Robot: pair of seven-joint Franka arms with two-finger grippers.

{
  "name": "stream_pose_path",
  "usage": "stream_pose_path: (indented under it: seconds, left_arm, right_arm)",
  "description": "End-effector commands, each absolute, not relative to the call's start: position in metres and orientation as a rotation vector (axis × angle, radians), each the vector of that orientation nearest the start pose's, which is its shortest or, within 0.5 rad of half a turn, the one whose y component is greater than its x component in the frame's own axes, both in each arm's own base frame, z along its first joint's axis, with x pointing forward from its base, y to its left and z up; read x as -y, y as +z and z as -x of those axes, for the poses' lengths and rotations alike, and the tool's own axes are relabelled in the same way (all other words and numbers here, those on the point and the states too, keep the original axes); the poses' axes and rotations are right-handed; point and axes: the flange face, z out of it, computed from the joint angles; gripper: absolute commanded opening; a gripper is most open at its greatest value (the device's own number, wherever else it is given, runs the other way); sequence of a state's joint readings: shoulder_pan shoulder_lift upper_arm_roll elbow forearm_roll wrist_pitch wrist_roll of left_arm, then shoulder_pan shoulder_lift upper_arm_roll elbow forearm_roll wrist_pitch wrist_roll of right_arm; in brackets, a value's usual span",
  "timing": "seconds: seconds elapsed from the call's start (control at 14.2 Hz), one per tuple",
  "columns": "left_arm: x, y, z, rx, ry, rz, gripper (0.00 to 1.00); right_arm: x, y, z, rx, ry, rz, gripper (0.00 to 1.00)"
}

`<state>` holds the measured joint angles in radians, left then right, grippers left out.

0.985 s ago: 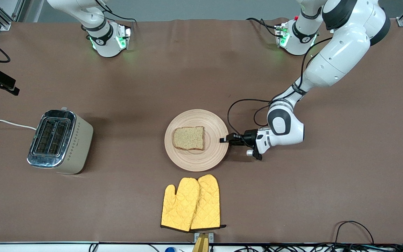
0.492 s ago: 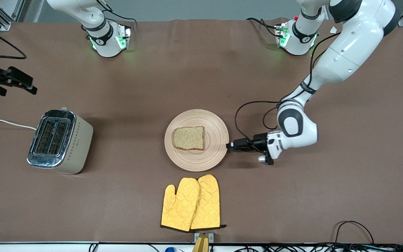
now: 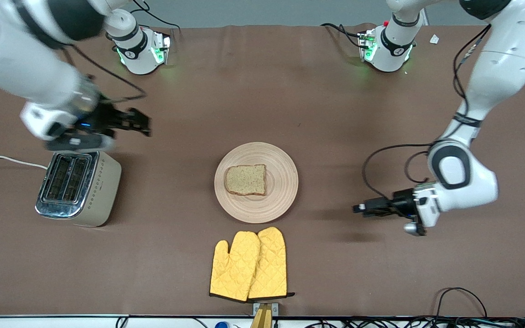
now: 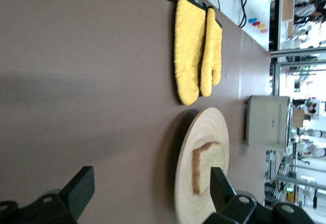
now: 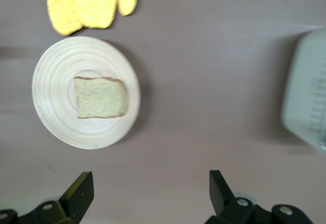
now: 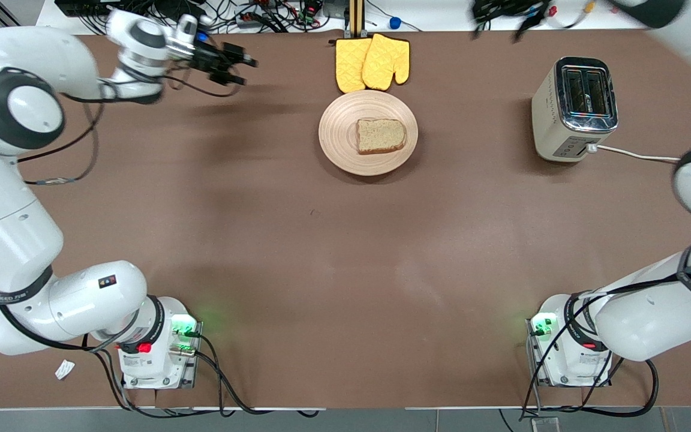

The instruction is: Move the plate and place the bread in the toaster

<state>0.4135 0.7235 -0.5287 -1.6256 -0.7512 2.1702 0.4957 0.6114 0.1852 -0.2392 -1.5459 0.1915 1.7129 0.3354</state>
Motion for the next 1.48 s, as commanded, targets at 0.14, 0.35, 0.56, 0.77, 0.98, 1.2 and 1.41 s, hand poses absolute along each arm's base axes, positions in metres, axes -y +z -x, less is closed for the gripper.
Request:
stream_pose_path:
  seconds: [0.14,0.35,0.56,0.77,0.98,1.2,1.41]
  left_arm:
    - [-0.027,0.364,-0.693,0.105,-0.078,-2.421,1.0]
    - [-0.027,0.437,-0.682,0.079,-0.119,-2.518,1.0]
    - [-0.019,0.504,-0.661,0.099,-0.079,-2.727,1.0]
    - [0.001,0.556,-0.638,0.106,-0.049,-2.873,1.0]
    - [0.044,0.595,-0.61,0.099,-0.041,-3.021,1.0]
    - [0.063,0.62,-0.587,0.072,-0.055,-3.105,1.0]
    - [0.052,0.631,-0.579,0.04,-0.048,-3.133,1.0]
  right_arm:
    - [-0.362,0.433,-0.565,0.01,0.139,2.996,1.0]
    - [-0.39,0.377,-0.561,0.0,0.162,3.034,1.0]
    - [-0.398,0.345,-0.561,-0.042,0.185,3.063,1.0]
    - [-0.401,0.309,-0.567,-0.053,0.166,3.081,1.0]
    - [-0.404,0.287,-0.57,-0.056,0.136,3.085,1.0]
    - [-0.406,0.269,-0.57,-0.047,0.137,3.098,1.0]
    - [-0.405,0.264,-0.572,-0.049,0.117,3.095,1.0]
